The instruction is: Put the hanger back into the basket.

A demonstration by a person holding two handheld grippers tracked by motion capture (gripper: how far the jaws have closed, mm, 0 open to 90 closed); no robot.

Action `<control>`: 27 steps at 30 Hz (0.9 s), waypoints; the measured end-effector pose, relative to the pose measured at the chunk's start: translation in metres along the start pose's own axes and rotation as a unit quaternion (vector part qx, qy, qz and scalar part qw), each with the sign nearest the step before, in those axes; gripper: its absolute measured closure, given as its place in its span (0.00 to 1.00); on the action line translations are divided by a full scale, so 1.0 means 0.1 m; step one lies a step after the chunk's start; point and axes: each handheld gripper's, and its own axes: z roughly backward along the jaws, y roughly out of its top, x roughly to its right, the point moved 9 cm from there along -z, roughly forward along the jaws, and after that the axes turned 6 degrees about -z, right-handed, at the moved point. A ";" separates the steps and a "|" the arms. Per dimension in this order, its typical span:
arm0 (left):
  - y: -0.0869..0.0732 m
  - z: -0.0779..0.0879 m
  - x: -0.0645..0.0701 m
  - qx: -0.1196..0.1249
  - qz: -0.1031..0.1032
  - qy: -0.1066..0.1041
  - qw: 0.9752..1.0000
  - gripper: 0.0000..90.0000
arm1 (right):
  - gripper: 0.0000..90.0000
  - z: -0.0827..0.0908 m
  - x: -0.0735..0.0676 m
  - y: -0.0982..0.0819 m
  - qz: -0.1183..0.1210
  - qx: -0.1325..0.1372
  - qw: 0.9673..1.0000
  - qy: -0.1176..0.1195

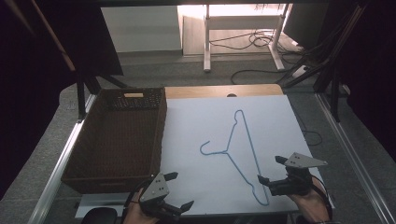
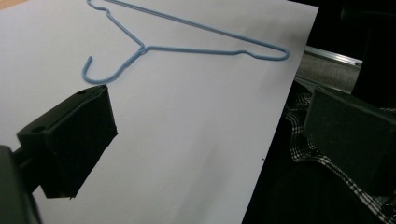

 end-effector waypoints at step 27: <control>-0.05 0.02 0.03 -0.023 -0.033 0.012 0.999 0.04 | 0.05 -0.21 -0.05 0.18 0.060 -0.077 0.995 0.000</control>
